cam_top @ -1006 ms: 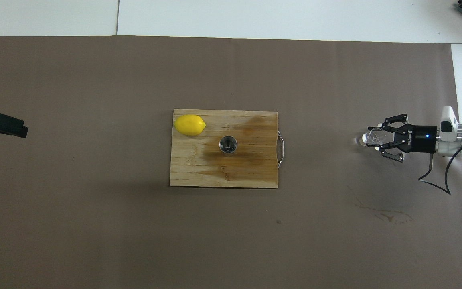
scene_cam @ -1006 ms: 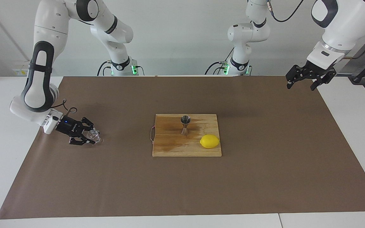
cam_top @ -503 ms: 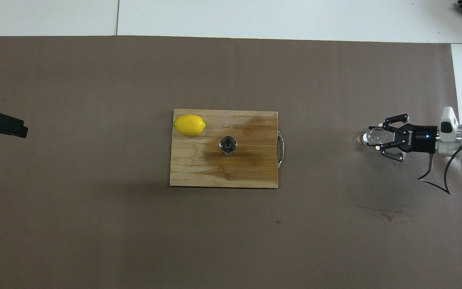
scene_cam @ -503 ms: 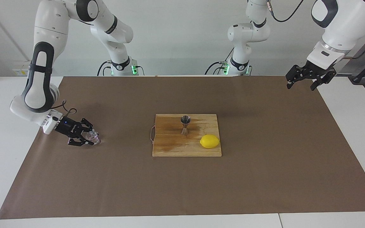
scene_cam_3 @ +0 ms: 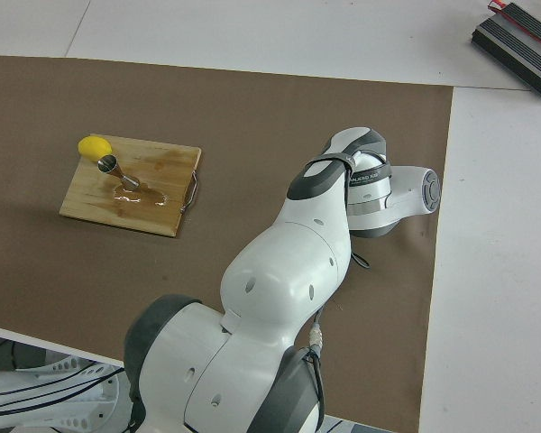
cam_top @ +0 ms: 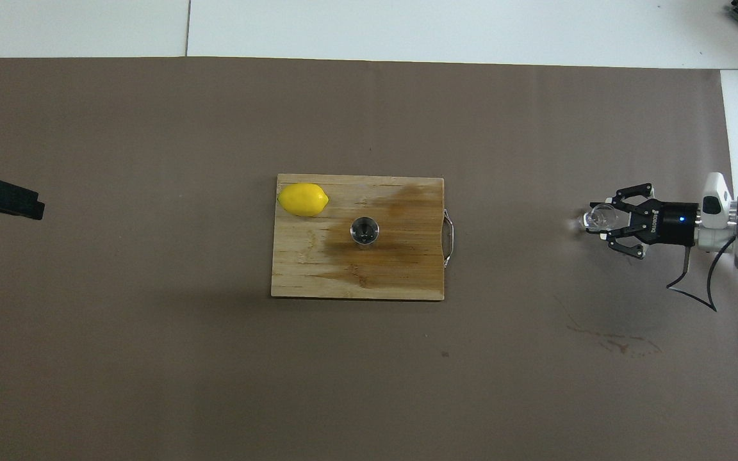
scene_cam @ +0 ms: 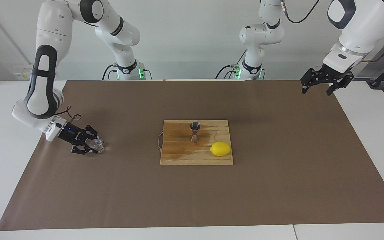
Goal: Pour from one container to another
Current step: 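Lower the upright glass onto the table with the right gripper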
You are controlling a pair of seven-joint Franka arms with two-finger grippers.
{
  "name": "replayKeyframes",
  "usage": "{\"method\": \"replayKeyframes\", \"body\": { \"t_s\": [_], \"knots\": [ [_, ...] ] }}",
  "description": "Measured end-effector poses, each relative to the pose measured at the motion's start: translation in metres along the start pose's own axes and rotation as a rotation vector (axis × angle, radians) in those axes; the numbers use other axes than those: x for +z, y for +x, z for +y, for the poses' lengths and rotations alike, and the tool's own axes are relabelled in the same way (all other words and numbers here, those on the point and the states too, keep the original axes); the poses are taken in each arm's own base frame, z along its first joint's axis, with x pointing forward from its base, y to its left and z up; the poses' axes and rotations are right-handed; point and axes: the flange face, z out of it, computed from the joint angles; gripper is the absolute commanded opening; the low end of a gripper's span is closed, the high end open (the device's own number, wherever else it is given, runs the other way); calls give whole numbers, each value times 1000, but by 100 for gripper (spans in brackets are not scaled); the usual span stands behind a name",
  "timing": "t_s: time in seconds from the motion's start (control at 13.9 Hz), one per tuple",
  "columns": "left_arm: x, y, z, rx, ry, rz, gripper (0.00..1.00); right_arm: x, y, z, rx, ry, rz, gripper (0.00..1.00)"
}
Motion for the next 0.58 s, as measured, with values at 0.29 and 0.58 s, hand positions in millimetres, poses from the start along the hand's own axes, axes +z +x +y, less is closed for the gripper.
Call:
{"method": "replayKeyframes", "body": {
  "t_s": [0.29,0.58],
  "knots": [
    [0,0,0,0,0,0,100,0,7,3,-13,-4,4,100],
    [0,0,0,0,0,0,100,-27,78,13,38,-29,-24,100]
  ]
}}
